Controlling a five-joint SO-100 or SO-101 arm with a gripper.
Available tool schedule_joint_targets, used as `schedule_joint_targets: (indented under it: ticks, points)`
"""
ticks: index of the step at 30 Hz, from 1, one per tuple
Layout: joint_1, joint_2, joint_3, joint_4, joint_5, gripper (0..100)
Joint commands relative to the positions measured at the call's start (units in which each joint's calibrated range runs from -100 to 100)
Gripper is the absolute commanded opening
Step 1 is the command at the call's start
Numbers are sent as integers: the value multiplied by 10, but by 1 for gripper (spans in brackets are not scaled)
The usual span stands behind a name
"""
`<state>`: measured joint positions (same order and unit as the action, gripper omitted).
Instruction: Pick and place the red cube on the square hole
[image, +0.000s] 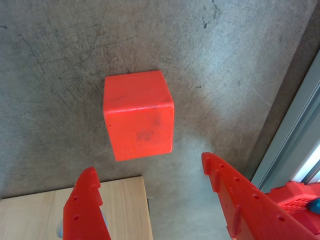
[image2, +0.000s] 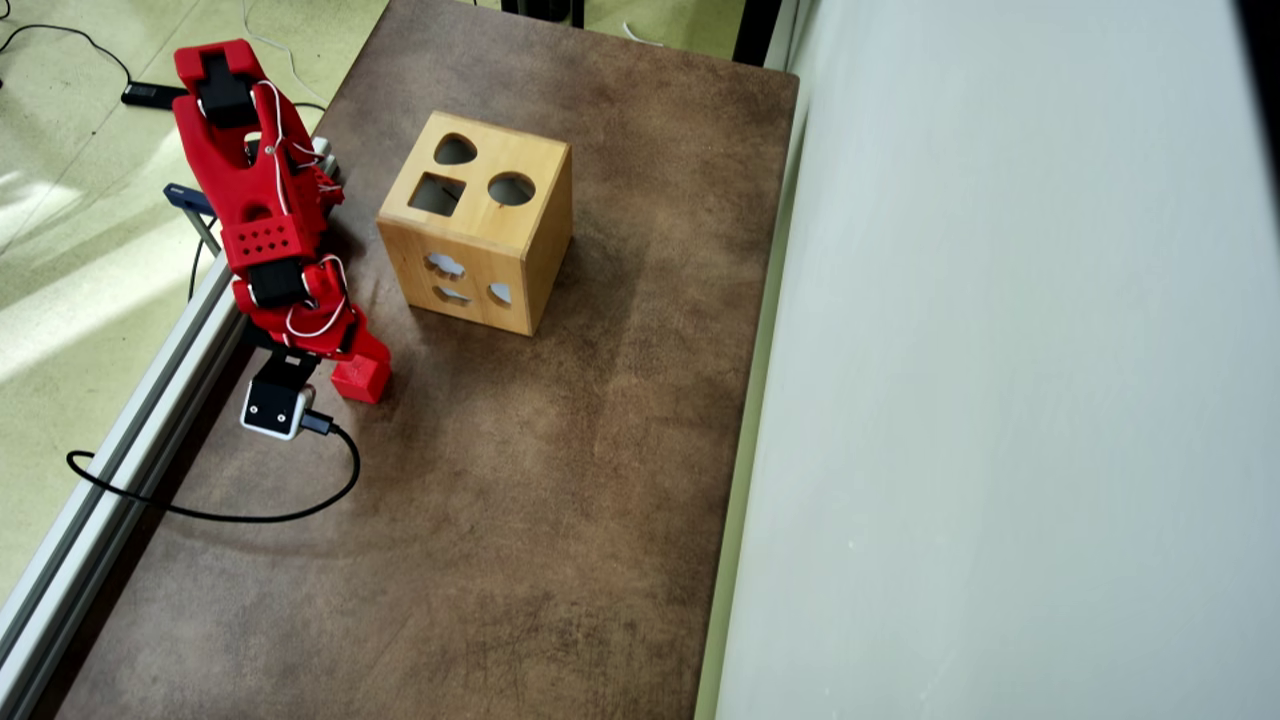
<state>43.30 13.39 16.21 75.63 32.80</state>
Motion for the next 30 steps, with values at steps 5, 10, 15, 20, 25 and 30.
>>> schedule_joint_targets:
  ticks: [5,10,15,20,25,30]
  points:
    - [-2,29,-3,-14,2,32]
    - [-1,38,-2,-43,2,32]
    - [1,65,-3,-56,2,32]
    - [2,75,-3,-74,2,32]
    - [-2,78,-2,-84,2,32]
    - [-4,107,-6,-84,2,32]
